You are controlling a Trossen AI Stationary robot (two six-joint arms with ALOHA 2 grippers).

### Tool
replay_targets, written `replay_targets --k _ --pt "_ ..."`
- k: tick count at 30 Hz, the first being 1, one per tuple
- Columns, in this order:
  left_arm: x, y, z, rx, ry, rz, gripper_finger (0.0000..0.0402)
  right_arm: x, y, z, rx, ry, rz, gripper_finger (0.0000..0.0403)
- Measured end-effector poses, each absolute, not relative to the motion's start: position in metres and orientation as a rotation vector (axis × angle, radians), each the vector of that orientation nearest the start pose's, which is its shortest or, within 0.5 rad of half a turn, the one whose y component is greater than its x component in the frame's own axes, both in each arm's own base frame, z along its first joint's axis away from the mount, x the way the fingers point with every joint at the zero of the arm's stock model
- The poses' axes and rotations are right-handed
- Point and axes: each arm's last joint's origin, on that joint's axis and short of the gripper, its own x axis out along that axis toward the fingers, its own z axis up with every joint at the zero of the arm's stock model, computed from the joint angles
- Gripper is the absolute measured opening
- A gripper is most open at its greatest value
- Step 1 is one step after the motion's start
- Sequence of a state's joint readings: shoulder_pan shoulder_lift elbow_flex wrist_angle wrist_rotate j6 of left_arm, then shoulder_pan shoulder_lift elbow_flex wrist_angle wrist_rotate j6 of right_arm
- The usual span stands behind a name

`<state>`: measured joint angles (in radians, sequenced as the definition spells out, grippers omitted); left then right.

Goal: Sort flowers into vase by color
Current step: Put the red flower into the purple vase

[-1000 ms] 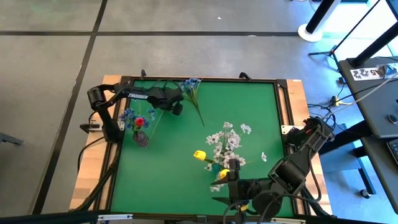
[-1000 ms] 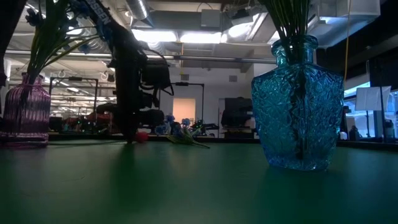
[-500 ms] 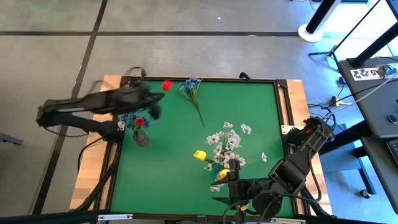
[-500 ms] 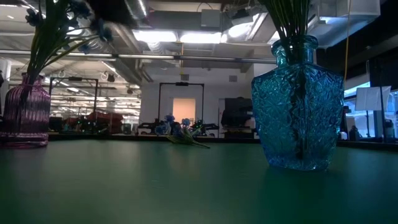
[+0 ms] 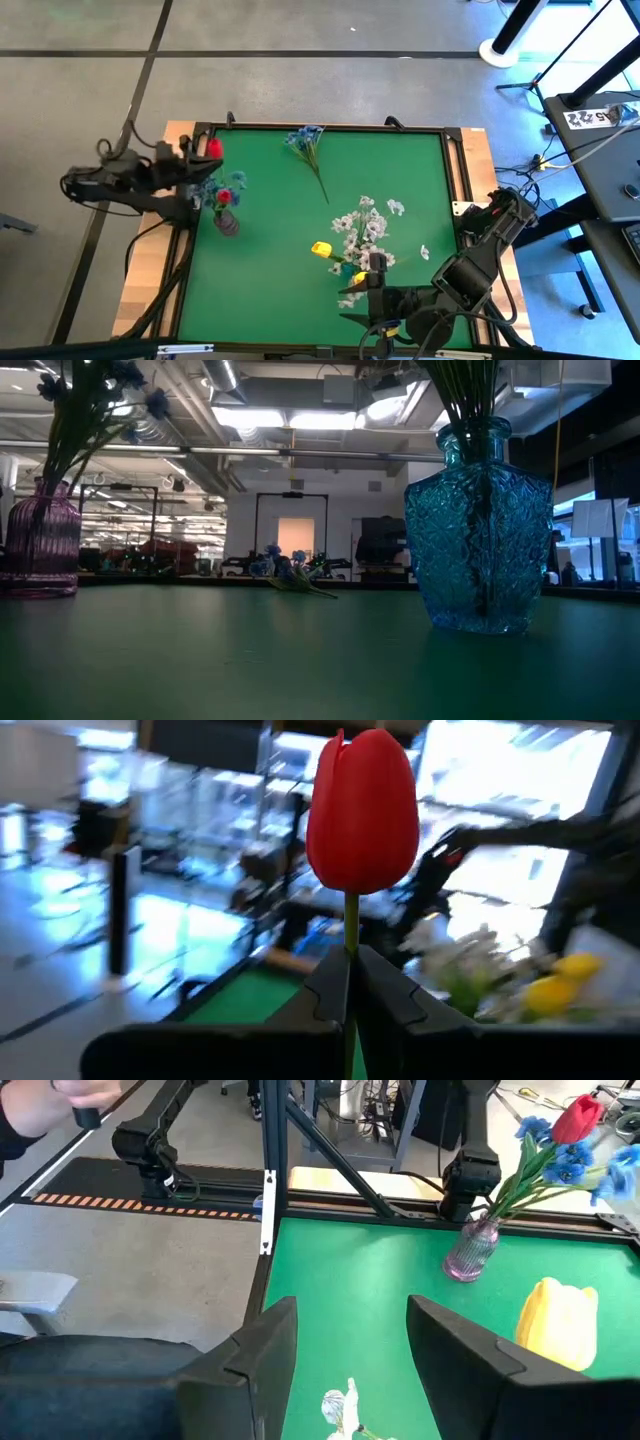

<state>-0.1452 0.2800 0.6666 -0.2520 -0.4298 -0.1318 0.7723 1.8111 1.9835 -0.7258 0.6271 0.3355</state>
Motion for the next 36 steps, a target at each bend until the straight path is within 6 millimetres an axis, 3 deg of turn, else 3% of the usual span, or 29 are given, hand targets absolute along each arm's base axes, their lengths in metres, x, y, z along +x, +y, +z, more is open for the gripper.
replay_targets --k 7,15,26,36 --pt "0.039 0.002 0.353 -0.173 -0.236 0.091 0.0005 0.293 0.261 0.416 -0.014 0.408 0.043 0.0188" --pt "0.026 0.005 0.359 -0.182 -0.142 0.132 0.0005 0.294 0.261 0.417 -0.007 0.396 0.038 0.0188" --pt "0.035 0.001 0.341 -0.244 -0.035 0.066 0.0005 0.294 0.261 0.417 -0.006 0.393 0.036 0.0188" --pt "0.054 -0.004 0.309 -0.233 0.09 -0.012 0.0005 0.294 0.261 0.417 -0.006 0.393 0.036 0.0188"
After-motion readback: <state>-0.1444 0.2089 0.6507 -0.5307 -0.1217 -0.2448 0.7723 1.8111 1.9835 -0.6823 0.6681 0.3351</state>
